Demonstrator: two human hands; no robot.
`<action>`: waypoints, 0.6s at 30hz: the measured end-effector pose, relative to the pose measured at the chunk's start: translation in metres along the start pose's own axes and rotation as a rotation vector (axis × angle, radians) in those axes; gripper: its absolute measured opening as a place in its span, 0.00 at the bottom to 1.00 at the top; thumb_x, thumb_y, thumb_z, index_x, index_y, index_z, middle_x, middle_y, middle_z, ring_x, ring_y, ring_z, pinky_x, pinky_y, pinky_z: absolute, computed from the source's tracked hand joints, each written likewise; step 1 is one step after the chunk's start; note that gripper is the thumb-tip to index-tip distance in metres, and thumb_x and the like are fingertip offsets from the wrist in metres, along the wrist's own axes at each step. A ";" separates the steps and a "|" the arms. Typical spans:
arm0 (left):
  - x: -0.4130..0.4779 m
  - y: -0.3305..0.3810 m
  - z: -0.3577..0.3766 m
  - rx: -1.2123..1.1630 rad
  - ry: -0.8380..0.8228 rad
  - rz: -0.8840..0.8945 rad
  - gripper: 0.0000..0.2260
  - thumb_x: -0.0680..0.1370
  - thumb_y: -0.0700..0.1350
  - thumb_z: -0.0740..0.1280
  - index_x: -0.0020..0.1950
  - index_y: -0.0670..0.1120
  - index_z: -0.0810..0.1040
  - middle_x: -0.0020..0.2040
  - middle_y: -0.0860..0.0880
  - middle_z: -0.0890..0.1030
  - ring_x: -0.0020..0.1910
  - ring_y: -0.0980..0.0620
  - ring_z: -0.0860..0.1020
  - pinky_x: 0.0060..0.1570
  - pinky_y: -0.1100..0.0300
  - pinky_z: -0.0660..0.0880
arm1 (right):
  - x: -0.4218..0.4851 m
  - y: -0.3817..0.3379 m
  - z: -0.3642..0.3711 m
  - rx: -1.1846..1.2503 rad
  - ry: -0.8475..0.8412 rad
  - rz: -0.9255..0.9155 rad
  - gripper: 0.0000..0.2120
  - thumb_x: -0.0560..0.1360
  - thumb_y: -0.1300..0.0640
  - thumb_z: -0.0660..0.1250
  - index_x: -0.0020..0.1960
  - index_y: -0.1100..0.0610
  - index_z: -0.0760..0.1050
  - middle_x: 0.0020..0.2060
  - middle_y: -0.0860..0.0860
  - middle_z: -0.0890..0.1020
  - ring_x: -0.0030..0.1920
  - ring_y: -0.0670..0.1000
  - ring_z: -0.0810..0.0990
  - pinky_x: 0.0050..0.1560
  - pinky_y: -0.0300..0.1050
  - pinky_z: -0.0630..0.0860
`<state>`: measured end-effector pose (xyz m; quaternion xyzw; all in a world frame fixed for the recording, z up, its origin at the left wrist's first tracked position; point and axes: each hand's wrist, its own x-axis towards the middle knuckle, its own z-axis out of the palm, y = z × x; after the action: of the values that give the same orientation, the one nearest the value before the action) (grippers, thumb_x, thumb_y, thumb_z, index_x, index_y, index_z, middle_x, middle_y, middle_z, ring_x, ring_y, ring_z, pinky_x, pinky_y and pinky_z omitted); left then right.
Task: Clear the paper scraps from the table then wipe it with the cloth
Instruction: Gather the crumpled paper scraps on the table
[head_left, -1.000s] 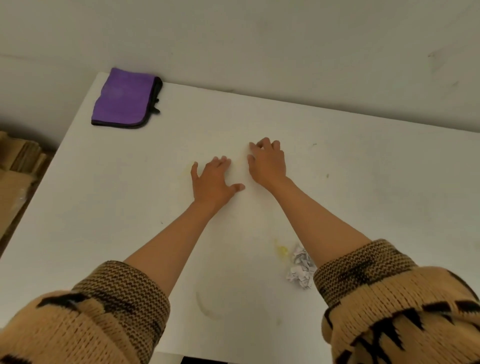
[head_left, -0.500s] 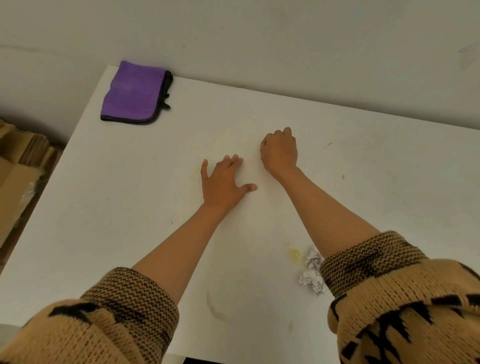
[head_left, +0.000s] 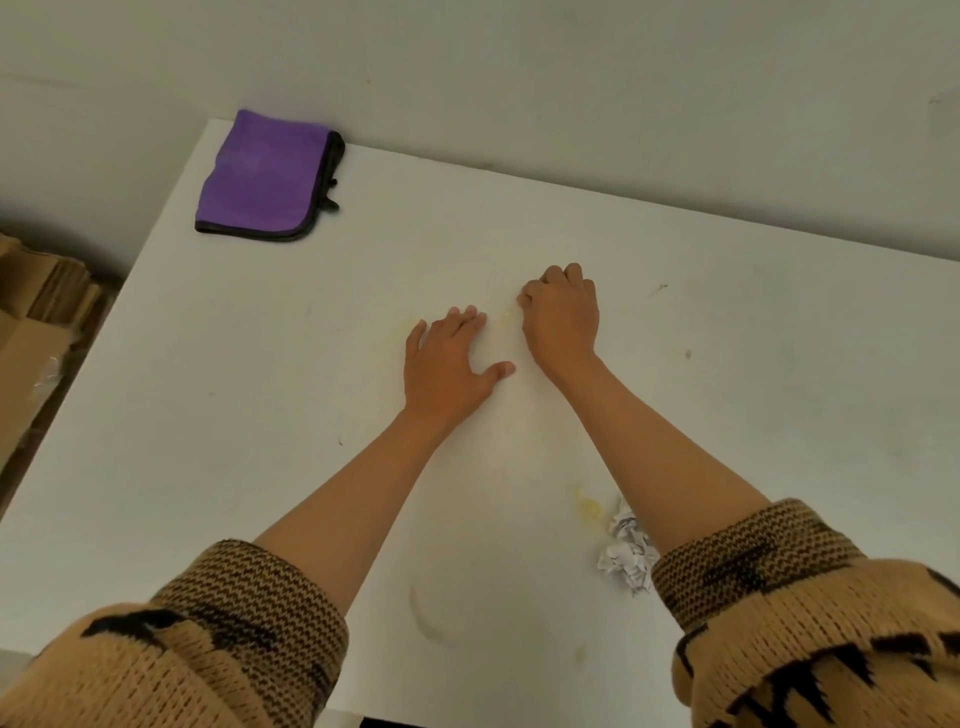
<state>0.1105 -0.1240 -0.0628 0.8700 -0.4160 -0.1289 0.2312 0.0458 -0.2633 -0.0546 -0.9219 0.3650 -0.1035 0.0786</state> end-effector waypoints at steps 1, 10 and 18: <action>0.000 0.001 0.000 0.003 0.002 -0.004 0.31 0.72 0.62 0.66 0.71 0.50 0.66 0.73 0.53 0.65 0.73 0.55 0.59 0.73 0.52 0.47 | 0.002 0.000 -0.001 0.012 -0.001 0.012 0.13 0.78 0.62 0.56 0.51 0.63 0.79 0.46 0.57 0.79 0.54 0.58 0.70 0.50 0.47 0.62; 0.028 0.008 -0.005 0.047 0.106 0.001 0.19 0.74 0.56 0.66 0.63 0.51 0.75 0.58 0.51 0.75 0.60 0.51 0.70 0.64 0.55 0.52 | 0.013 -0.004 -0.013 0.249 -0.126 0.204 0.09 0.76 0.65 0.59 0.50 0.62 0.77 0.49 0.56 0.77 0.54 0.56 0.71 0.53 0.51 0.71; 0.073 0.020 -0.004 0.115 -0.084 0.161 0.17 0.78 0.52 0.62 0.67 0.54 0.72 0.62 0.50 0.71 0.63 0.49 0.65 0.61 0.55 0.56 | 0.000 0.009 0.003 0.503 -0.086 0.193 0.09 0.77 0.64 0.61 0.56 0.62 0.75 0.51 0.56 0.75 0.53 0.54 0.70 0.53 0.42 0.69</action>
<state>0.1445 -0.1909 -0.0516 0.8393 -0.5007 -0.1222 0.1730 0.0409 -0.2697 -0.0591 -0.8378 0.4105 -0.1438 0.3300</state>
